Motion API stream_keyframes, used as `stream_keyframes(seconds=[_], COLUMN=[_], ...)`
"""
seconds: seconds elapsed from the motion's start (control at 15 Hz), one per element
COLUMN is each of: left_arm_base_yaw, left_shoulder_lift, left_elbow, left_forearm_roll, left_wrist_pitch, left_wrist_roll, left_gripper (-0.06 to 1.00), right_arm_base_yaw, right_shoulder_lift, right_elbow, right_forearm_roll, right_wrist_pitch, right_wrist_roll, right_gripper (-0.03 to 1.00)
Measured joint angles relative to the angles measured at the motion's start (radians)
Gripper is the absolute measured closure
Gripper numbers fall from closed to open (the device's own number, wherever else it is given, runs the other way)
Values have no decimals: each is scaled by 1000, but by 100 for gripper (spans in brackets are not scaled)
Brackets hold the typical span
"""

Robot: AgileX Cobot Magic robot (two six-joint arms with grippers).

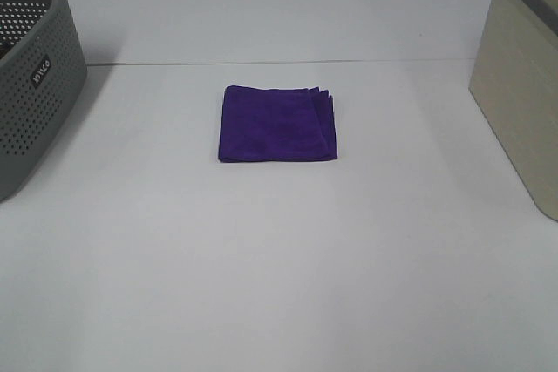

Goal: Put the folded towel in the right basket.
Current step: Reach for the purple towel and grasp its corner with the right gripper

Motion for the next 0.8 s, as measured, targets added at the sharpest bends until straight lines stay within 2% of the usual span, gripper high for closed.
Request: stream_keyframes(seconds=[0.8], left_arm_base_yaw=[0], left_shoulder_lift=[0], left_elbow=[0], left_forearm_roll=[0], left_wrist_pitch=[0], left_wrist_roll=[0], left_gripper=[-5], right_arm_base_yaw=[0], right_shoulder_lift=[0], right_elbow=[0], right_forearm_roll=[0], right_wrist_pitch=[-1], right_wrist_roll=[0], right_gripper=[6])
